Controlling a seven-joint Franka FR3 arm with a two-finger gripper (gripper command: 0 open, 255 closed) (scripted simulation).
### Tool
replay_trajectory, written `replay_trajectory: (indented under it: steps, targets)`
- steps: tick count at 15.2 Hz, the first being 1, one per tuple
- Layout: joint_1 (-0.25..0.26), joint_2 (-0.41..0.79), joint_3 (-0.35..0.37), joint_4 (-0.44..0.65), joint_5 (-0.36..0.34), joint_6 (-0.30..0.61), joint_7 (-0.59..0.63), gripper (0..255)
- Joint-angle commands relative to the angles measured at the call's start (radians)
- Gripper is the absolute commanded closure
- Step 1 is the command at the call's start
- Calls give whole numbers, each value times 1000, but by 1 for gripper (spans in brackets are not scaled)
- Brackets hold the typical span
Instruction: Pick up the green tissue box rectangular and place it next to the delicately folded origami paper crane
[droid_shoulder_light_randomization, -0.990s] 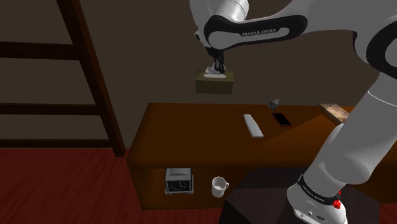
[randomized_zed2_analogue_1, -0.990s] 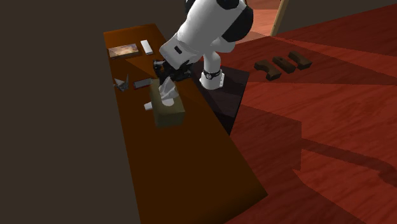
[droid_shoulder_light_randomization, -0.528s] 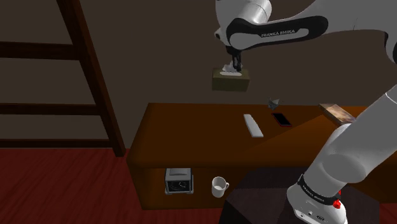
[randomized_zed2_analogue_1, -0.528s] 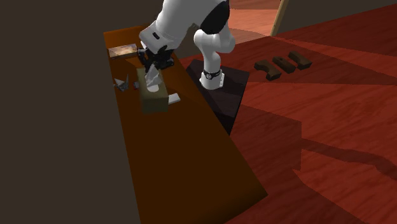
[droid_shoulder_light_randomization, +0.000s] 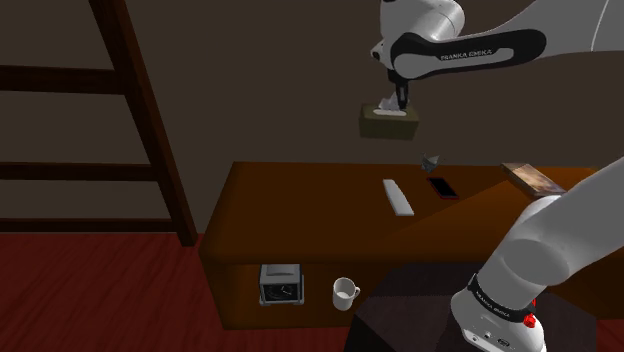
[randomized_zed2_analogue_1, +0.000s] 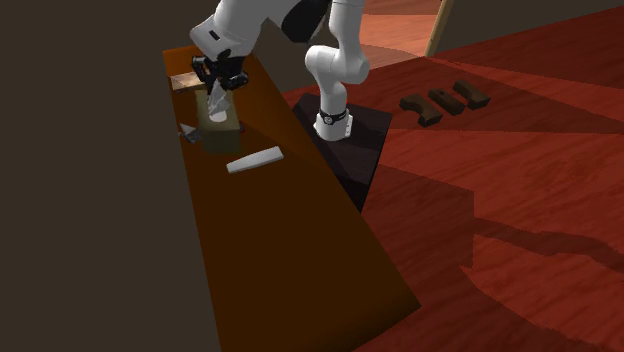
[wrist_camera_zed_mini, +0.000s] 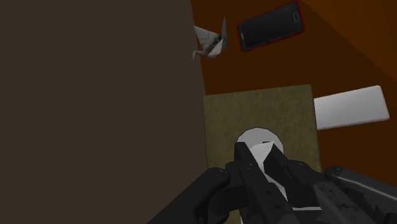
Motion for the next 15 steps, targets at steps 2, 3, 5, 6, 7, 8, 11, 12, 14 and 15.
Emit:
replay_trajectory:
  steps: [2,3,5,6,7,8,11,12,14,15]
  targets:
    - [-26,-38,-50,-44,-17,44,-55,255]
    - [-35,-48,-68,-54,-23,58,-75,255]
    - [-53,-64,-104,-72,-35,86,-115,255]
    - [-62,-71,-123,-78,-41,101,-135,255]
    - [-71,-76,-142,-84,-47,115,-156,255]
    - [-79,-80,-161,-89,-53,129,-176,255]
    - [-105,-86,-219,-95,-68,173,-239,255]
    - [-114,-86,-238,-95,-72,188,-261,255]
    - [-129,-82,-279,-91,-79,217,-304,255]
    - [-137,-78,-300,-88,-82,232,-326,255]
